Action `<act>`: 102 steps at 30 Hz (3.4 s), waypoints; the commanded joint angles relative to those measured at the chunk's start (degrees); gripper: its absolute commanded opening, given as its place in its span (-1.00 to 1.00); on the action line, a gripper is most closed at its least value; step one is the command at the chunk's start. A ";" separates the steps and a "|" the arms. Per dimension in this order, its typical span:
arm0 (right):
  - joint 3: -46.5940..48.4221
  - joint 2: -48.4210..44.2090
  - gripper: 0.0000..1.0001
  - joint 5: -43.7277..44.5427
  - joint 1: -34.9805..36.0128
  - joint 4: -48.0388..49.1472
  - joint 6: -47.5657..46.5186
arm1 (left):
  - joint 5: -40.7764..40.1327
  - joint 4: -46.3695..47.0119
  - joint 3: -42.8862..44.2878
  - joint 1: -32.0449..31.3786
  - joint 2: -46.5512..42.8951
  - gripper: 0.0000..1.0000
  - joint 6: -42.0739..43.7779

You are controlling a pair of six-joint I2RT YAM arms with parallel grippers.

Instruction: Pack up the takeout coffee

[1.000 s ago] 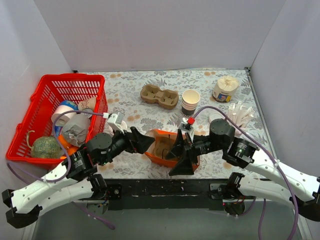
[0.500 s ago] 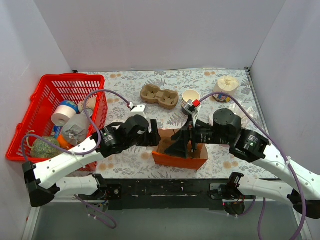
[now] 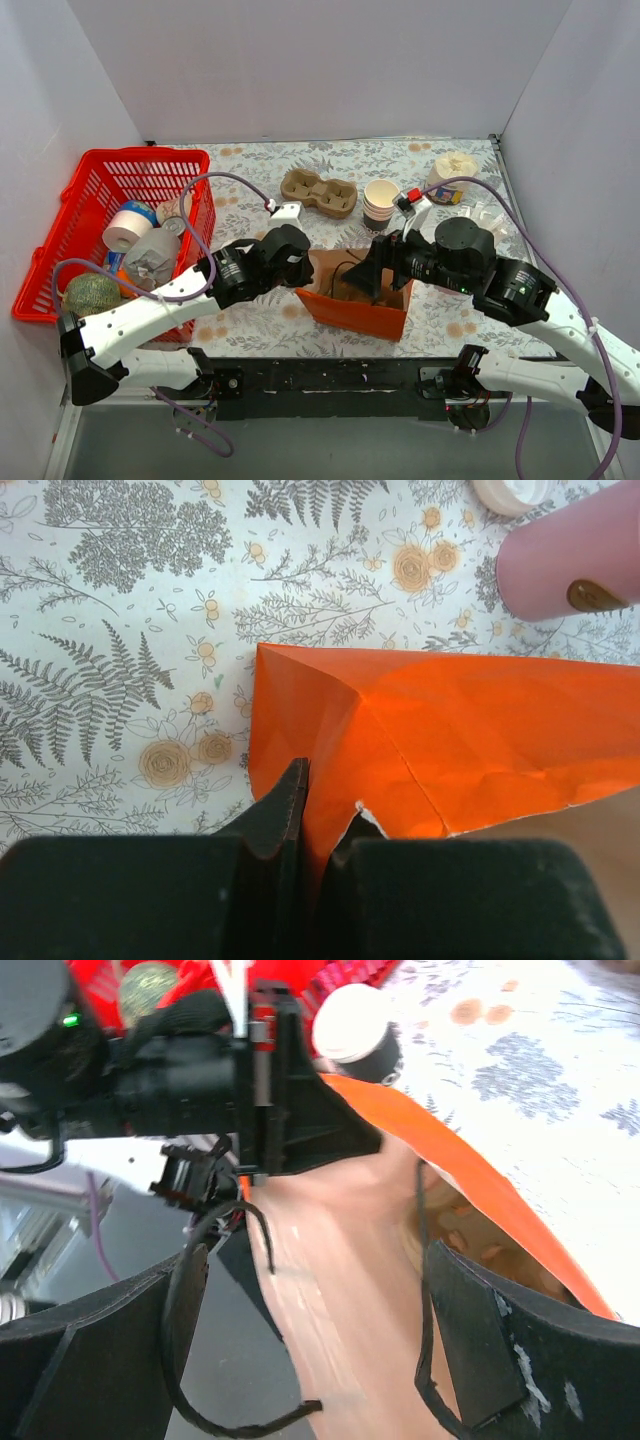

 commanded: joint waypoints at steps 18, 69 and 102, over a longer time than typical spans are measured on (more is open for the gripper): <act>-4.21 -8.97 0.96 9.05 0.03 1.71 30.65 | -18.59 1.67 2.64 0.16 -3.83 -1.00 -1.35; -9.04 8.68 0.96 -47.80 0.03 42.82 41.68 | -13.59 24.96 -9.75 -0.54 -7.88 -1.00 6.64; -12.38 -1.42 0.96 -54.75 -4.36 11.03 34.21 | -12.00 48.60 -20.38 -0.54 -15.70 -1.00 30.03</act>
